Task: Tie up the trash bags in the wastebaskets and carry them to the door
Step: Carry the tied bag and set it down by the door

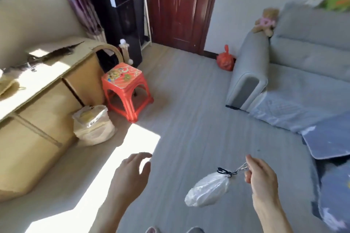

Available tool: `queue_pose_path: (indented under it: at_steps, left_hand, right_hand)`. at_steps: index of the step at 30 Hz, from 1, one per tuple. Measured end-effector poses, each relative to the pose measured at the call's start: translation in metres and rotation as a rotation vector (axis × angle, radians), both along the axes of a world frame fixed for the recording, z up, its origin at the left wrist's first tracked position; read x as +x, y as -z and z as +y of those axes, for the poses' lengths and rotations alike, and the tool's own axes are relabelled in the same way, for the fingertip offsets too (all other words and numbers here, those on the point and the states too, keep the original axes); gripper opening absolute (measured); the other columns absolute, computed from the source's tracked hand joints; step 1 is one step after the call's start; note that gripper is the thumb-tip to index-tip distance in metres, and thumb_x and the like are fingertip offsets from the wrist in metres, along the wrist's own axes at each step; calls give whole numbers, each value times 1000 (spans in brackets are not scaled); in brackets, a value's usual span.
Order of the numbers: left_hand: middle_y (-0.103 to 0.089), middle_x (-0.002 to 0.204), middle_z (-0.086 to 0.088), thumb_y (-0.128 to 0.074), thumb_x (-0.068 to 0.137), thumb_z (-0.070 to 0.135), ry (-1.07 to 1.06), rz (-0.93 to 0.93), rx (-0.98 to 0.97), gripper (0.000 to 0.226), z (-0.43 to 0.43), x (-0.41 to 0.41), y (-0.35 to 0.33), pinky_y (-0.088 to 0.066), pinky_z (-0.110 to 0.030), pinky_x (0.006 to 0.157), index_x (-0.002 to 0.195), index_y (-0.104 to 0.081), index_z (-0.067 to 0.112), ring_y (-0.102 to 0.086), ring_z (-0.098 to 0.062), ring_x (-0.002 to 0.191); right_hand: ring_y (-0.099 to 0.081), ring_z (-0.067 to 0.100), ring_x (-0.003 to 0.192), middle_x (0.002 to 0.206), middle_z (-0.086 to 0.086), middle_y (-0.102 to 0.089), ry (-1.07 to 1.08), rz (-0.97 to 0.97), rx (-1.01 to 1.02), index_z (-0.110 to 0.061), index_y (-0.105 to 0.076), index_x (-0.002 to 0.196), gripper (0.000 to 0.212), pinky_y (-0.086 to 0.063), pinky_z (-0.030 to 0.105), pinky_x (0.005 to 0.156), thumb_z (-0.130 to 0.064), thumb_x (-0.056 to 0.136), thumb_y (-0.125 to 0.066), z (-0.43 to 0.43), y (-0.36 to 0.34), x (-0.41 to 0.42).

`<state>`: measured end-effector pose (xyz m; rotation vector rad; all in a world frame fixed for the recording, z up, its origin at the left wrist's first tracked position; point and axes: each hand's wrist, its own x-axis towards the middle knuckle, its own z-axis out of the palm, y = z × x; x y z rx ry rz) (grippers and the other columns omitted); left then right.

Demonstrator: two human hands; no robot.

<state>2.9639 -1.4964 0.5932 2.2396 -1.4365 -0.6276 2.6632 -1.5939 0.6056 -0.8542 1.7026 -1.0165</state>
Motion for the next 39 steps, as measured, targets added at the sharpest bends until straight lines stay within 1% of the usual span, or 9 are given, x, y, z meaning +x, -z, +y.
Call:
queue_pose_path:
  at_steps: [6, 9, 12, 15, 20, 28, 32, 35, 39]
  left_hand:
    - [-64, 122, 15, -54, 95, 34, 288, -24, -35, 25, -198, -21, -10, -47, -31, 95, 118, -62, 36, -60, -12, 113]
    - [-64, 122, 13, -53, 96, 34, 336, 5, -15, 24, -284, -42, 1, -48, -30, 93, 119, -61, 36, -61, -13, 111]
    - [-62, 125, 14, -51, 97, 35, 340, 35, 36, 25, -365, -56, 12, -46, -29, 97, 120, -60, 36, -58, -10, 115]
    - [-62, 125, 15, -52, 97, 34, 307, 66, 52, 24, -446, -60, 13, -48, -30, 95, 119, -61, 36, -60, -8, 111]
    - [-63, 124, 14, -53, 96, 32, 266, 42, 60, 25, -583, -41, 12, -46, -23, 89, 119, -62, 34, -59, -8, 112]
    - [-62, 123, 15, -52, 97, 31, 285, 109, 62, 23, -814, 9, 18, -39, -20, 82, 118, -62, 35, -60, -10, 108]
    - [-62, 125, 13, -51, 97, 31, 282, 101, 65, 25, -935, 33, 13, -42, -21, 85, 119, -61, 35, -62, -11, 109]
    - [-62, 128, 13, -49, 97, 35, 314, 72, 85, 25, -1016, 43, 5, -50, -31, 93, 120, -60, 38, -63, -13, 108]
    - [-60, 130, 12, -49, 98, 35, 278, 89, 68, 26, -1119, 42, 5, -50, -33, 98, 122, -60, 35, -59, -13, 117]
  right_hand:
    - [-30, 21, 56, 42, -9, -35, 214, -51, 35, -14, -45, 62, 37, -26, 34, 59, -17, 94, -62, -101, 10, -22]
    - [-32, 21, 53, 42, -6, -37, 189, -30, 62, -15, -51, 54, 41, -26, 34, 60, -19, 92, -65, -170, 20, -34]
    - [-35, 20, 48, 44, 2, -40, 60, 25, 120, -16, -44, 47, 51, -29, 32, 60, -24, 91, -66, -248, 25, -40]
    - [-38, 14, 40, 45, 5, -44, -62, 86, 170, -12, -41, 55, 47, -33, 32, 58, -27, 94, -63, -329, 20, -41]
    - [-42, 14, 46, 50, 1, -48, -170, 78, 161, 5, -49, 70, 44, -36, 31, 59, -28, 98, -56, -472, 10, -27]
    - [-50, 14, 53, 51, -3, -55, -71, 119, 169, -2, -63, 75, 35, -40, 31, 66, -29, 96, -59, -700, 18, 14]
    - [-55, 17, 60, 67, 15, -63, -30, 118, 174, -8, -69, 80, 30, -45, 32, 68, -34, 92, -64, -806, 11, 36]
    - [-53, 16, 59, 56, -2, -57, -92, 116, 194, -9, -67, 80, 33, -43, 29, 64, -39, 92, -62, -874, 2, 54]
    - [-57, 9, 53, 56, -1, -58, -144, 134, 172, -2, -65, 84, 40, -48, 32, 69, -41, 93, -60, -987, 3, 70]
